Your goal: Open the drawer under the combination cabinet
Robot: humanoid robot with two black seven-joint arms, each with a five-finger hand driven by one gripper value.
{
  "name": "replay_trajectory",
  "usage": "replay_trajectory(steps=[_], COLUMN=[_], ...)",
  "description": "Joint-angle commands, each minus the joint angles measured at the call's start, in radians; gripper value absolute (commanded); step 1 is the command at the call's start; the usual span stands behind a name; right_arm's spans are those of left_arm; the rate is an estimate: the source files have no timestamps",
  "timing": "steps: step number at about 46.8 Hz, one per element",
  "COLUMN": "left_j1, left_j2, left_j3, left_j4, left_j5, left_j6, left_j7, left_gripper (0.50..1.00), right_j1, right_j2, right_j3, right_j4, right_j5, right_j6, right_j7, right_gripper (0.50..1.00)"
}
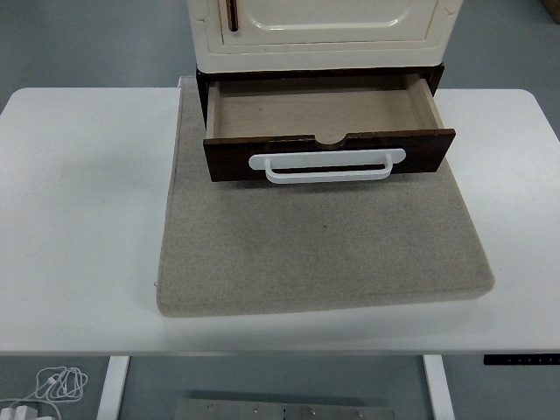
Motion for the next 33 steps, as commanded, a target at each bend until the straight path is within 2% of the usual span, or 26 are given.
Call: replay_trajectory(steps=[1,9,15,20,25,33], left_j1=[0.003,0.007,0.036,0.061,0.09,0.145], left_j2=[0.032,0.147,0.158,0.156,0.149,0.101], left_j3=[-0.07,-0.09,-0.09,-0.081,-0.078,-0.078], left_j4=[0.073,0.179,0.271,0.339,0.391,0.472], left_j5=[-0.001,-0.017,-0.03,-0.056,-0.078,-0.138], left_j6=[0.006,0.044,0.147,0.246,0.335,0.473], left_j7=[-0.045,-0.208,-0.329,-0.395,-0.435,-0.424], left_gripper=[1.0,1.0,1.0,1.0,1.0,1.0], right_j1=[0.0,0.0,0.0,0.0,0.0,0.0], right_j2=[0.0,0.0,0.0,0.0,0.0,0.0], right_j3=[0.0,0.0,0.0,0.0,0.0,0.0], right_j4=[0.0,0.0,-0.001,-0.001,0.0,0.0], right_j5=[0.0,0.0,0.0,0.0,0.0,0.0], right_j6=[0.0,0.0,0.0,0.0,0.0,0.0], right_j7=[0.0,0.0,0.0,0.0,0.0,0.0], right_gripper=[0.926,0.926,0.926,0.926,0.926,0.926])
